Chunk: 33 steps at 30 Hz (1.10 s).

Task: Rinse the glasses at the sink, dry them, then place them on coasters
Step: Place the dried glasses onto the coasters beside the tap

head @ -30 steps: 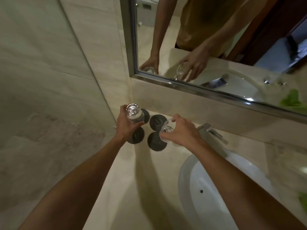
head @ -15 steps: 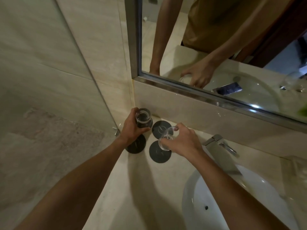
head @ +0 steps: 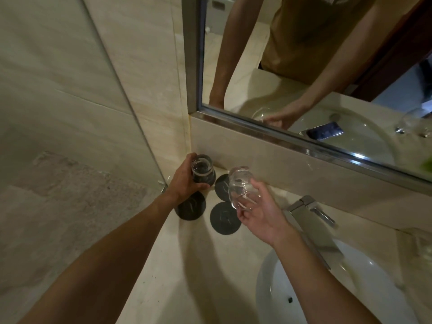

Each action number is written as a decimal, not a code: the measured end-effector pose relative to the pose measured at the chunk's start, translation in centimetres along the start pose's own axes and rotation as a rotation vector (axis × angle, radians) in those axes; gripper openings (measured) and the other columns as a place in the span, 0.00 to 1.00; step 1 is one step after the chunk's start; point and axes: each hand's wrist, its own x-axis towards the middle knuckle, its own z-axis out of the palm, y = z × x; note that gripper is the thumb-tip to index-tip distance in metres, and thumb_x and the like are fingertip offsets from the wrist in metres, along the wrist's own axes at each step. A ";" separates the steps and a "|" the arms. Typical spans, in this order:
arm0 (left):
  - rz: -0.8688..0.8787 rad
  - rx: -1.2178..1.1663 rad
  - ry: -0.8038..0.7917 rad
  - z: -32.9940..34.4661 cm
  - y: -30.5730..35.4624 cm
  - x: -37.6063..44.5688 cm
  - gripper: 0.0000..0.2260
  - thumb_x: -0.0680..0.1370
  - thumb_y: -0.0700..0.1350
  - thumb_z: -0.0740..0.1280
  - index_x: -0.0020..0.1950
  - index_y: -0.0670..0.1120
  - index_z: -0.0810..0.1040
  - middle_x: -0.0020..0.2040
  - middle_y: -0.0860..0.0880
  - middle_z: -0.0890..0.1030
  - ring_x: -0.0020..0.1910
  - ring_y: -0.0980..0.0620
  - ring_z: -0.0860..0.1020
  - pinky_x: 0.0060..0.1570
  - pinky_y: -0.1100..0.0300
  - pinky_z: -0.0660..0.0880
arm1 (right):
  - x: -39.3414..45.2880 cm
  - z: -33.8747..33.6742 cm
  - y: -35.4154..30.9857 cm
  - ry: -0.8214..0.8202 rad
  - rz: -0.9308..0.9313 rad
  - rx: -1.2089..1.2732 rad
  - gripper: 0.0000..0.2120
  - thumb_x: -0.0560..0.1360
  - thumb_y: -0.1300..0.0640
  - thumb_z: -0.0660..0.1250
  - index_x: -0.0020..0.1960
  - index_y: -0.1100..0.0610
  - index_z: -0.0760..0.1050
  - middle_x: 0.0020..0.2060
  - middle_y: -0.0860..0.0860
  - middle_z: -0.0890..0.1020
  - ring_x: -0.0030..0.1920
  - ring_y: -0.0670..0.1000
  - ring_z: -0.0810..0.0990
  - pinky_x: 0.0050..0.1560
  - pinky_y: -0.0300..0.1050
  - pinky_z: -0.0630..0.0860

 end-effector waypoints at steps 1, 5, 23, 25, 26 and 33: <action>0.002 0.006 -0.007 0.0 -0.1 0.1 0.39 0.64 0.39 0.82 0.69 0.45 0.65 0.66 0.44 0.77 0.65 0.46 0.74 0.64 0.56 0.70 | 0.3 -0.2 0.2 -0.043 -0.025 -0.001 0.35 0.63 0.45 0.78 0.66 0.58 0.76 0.56 0.58 0.82 0.49 0.53 0.79 0.45 0.43 0.74; 0.000 0.038 -0.040 -0.5 -0.3 0.5 0.41 0.62 0.40 0.83 0.68 0.46 0.64 0.65 0.45 0.77 0.64 0.47 0.75 0.63 0.55 0.71 | 1.4 -0.1 0.8 -0.083 -0.181 -0.187 0.24 0.70 0.52 0.75 0.63 0.58 0.77 0.51 0.55 0.84 0.51 0.56 0.81 0.50 0.45 0.76; -0.022 0.165 -0.034 -1.5 -1.7 -0.1 0.41 0.63 0.43 0.83 0.70 0.44 0.64 0.67 0.41 0.73 0.64 0.45 0.73 0.64 0.50 0.73 | 6.8 1.3 0.9 0.320 -0.682 -1.060 0.40 0.61 0.57 0.83 0.62 0.45 0.60 0.58 0.48 0.75 0.59 0.51 0.75 0.57 0.48 0.74; -0.040 0.194 -0.034 -1.9 -1.7 -0.7 0.39 0.65 0.44 0.82 0.69 0.42 0.65 0.65 0.41 0.72 0.62 0.44 0.73 0.61 0.50 0.73 | 6.6 1.2 0.9 0.328 -0.657 -1.060 0.42 0.61 0.58 0.83 0.64 0.46 0.60 0.60 0.49 0.73 0.60 0.52 0.73 0.58 0.46 0.71; -0.052 0.210 -0.039 -2.0 -1.6 -1.2 0.37 0.66 0.45 0.82 0.67 0.42 0.66 0.64 0.42 0.73 0.60 0.45 0.73 0.59 0.51 0.73 | 6.3 1.1 0.9 0.343 -0.639 -1.052 0.43 0.60 0.59 0.83 0.66 0.48 0.61 0.62 0.50 0.73 0.62 0.53 0.73 0.59 0.47 0.71; -0.098 0.552 -0.154 -3.3 0.0 -4.5 0.16 0.78 0.52 0.70 0.59 0.44 0.72 0.57 0.43 0.76 0.55 0.42 0.76 0.52 0.49 0.75 | 2.3 -0.2 2.4 0.391 -0.349 -1.336 0.31 0.70 0.55 0.76 0.67 0.57 0.64 0.61 0.58 0.76 0.60 0.60 0.76 0.55 0.50 0.76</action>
